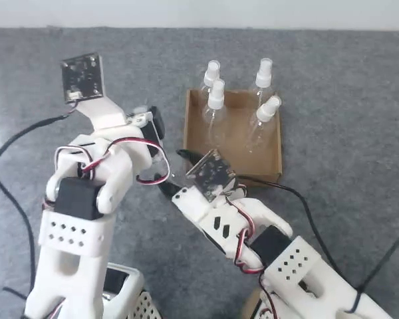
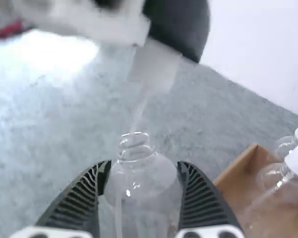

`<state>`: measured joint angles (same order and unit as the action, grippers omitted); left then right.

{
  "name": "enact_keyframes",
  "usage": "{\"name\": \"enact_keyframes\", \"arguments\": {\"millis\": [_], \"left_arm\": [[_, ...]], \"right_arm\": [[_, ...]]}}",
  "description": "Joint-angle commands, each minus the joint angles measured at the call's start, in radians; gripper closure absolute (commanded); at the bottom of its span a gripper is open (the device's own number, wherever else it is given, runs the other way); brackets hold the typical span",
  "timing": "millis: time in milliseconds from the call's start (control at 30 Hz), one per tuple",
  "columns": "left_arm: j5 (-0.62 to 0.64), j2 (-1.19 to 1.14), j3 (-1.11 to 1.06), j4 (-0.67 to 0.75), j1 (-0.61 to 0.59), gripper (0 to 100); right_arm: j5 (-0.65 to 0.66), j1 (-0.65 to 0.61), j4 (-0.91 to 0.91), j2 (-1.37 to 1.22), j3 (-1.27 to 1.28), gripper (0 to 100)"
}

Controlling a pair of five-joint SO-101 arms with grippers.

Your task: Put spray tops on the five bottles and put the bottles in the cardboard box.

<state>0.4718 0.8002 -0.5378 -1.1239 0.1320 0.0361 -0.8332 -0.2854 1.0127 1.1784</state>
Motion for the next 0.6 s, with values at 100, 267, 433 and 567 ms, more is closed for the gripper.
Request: {"name": "enact_keyframes", "arguments": {"millis": [100,267,433,567], "left_arm": [[-0.031,0.012,-0.038,0.017,0.009,99],[-0.137,0.012,-0.074,0.028,0.009,99],[-0.176,0.012,-0.097,0.029,0.008,98],[-0.186,0.018,-0.090,0.028,0.009,98]], "right_arm": [[-0.091,0.048,0.133,-0.045,-0.023,99.2],[-0.114,0.064,0.176,-0.105,-0.025,99.2],[-0.114,0.065,0.183,-0.117,-0.023,99.2],[-0.114,0.067,0.183,-0.124,-0.023,99.2]]}}
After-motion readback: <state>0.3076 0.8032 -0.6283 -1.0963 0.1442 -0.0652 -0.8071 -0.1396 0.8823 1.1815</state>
